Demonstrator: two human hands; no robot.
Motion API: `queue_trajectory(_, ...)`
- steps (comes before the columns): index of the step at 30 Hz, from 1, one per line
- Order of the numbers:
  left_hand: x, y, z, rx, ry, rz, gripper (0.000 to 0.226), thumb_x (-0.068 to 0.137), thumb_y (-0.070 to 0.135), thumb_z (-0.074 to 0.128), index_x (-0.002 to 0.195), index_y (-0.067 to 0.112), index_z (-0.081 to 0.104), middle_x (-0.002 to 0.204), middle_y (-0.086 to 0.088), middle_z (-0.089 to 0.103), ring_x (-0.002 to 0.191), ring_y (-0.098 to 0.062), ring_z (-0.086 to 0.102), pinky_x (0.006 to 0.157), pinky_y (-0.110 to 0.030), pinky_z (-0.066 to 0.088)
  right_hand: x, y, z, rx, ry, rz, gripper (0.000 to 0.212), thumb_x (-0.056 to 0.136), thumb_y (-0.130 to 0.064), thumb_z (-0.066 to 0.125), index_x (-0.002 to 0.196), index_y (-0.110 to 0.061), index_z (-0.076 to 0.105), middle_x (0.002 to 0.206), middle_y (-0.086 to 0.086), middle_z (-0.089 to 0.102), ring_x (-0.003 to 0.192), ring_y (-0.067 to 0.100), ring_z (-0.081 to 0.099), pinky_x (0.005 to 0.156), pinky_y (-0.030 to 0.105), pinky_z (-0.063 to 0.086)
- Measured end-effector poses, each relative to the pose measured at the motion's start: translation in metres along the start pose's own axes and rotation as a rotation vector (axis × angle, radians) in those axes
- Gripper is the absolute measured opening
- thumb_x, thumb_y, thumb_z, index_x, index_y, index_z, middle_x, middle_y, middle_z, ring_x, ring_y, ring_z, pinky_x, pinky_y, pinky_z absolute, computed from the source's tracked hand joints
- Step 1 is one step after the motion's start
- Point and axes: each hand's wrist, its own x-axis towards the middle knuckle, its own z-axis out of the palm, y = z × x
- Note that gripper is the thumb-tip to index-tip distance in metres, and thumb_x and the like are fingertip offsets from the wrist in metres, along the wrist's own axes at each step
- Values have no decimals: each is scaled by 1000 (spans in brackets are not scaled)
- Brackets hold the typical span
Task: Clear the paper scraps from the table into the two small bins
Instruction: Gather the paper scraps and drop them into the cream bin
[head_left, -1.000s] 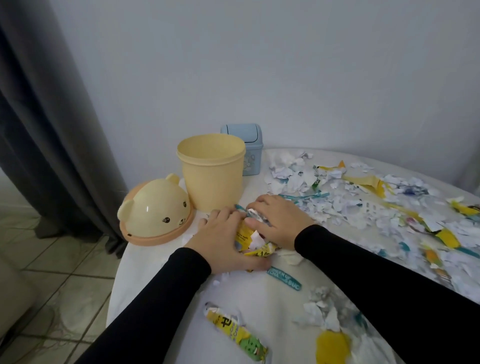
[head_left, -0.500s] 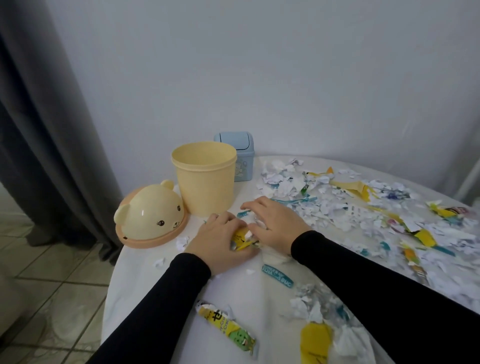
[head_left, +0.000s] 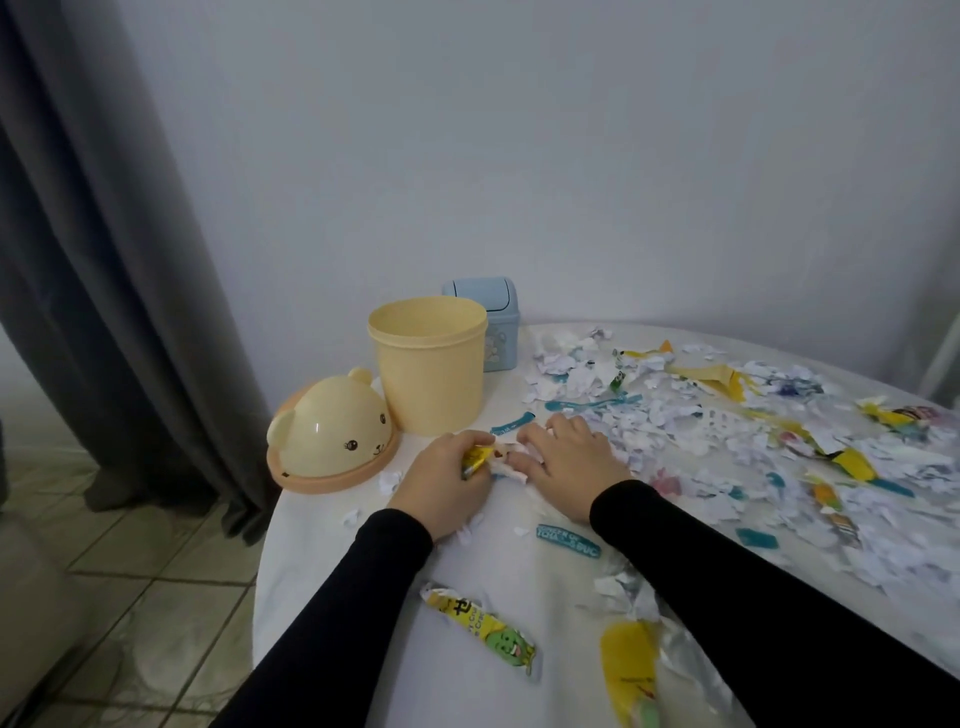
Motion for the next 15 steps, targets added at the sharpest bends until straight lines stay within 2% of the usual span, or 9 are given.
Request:
queue_trajectory(4,5,4,-5,-18,-62,-39,32,91,19,51,122,23,58,122,-1,61,107,-16,54,82,-18,35,6,5,-14,5,-81,-13,36,99,-44,34,117,-16,48,114,12,51,111,29,46,87,38,38)
queue_trajectory(6,7,7,-8,-21,-87,-63,29,91,18,50,118,22,59,109,0,66,90,-14,56,73,-19,38,8,8,-19,40,-106,-5,33,99,-44,34,105,-16,48,109,13,53,104,30,51,83,38,40)
queue_trajectory(8,6,9,-13,-84,-82,-85,26,91,17,50,115,21,60,85,4,64,67,-8,53,57,-17,40,8,10,-24,90,-75,1,31,99,-46,32,98,-18,47,102,10,54,98,29,54,82,39,42)
queue_trajectory(10,6,12,-17,-221,-30,-105,23,92,17,51,112,20,60,70,6,57,55,-5,49,45,-12,39,5,11,-28,112,-30,-1,36,99,-47,29,100,-18,50,96,6,51,96,27,53,81,39,42)
queue_trajectory(13,7,25,-22,-421,48,-131,23,92,16,51,113,19,59,66,5,53,51,-6,46,38,-10,35,0,11,-34,115,48,17,37,100,-46,26,92,-18,50,90,4,53,87,23,53,75,36,42)
queue_trajectory(15,8,33,-24,-455,50,-130,25,91,16,51,115,17,59,65,4,52,49,-6,45,37,-11,34,-3,13,-36,126,114,54,38,100,-45,26,87,-18,48,85,4,54,79,22,53,70,35,42)
